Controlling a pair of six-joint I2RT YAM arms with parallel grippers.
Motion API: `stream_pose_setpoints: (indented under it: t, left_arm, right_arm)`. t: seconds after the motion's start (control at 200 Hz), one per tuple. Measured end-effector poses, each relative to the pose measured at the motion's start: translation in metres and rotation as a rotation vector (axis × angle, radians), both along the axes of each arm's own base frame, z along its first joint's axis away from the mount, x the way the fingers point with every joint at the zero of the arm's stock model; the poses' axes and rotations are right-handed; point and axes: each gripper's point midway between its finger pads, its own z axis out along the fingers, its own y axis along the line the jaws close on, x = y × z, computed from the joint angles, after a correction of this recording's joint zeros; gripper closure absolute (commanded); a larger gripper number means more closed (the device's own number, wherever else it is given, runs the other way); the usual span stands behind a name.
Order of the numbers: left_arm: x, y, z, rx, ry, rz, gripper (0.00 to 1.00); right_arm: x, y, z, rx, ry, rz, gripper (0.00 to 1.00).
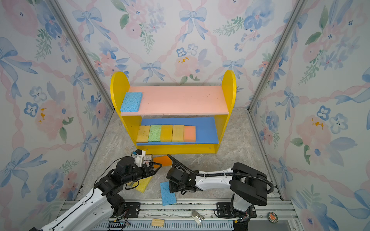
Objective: Place and organize the cleaning sponges onto the shelf
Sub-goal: 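Grasp the second blue sponge with the right gripper, then lift the blue sponge with the right gripper while the left gripper approaches it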
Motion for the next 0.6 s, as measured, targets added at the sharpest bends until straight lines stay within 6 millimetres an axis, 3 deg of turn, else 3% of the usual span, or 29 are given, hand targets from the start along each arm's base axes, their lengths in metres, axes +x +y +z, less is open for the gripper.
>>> stream_pose_setpoints:
  t: [0.13, 0.43, 0.6]
  left_arm:
    - [-0.004, -0.004, 0.003, -0.012, 0.0, -0.031, 0.06]
    - [-0.007, -0.019, 0.033, -0.097, -0.052, -0.11, 0.07]
    - [-0.01, -0.039, 0.06, -0.234, -0.109, -0.163, 0.12]
  right_arm:
    - [0.013, -0.01, 0.03, 0.059, -0.037, -0.029, 1.0]
    - [0.043, -0.045, 0.132, 0.267, -0.187, -0.101, 1.0]
    - [0.044, -0.061, 0.155, 0.3, -0.223, -0.106, 1.0]
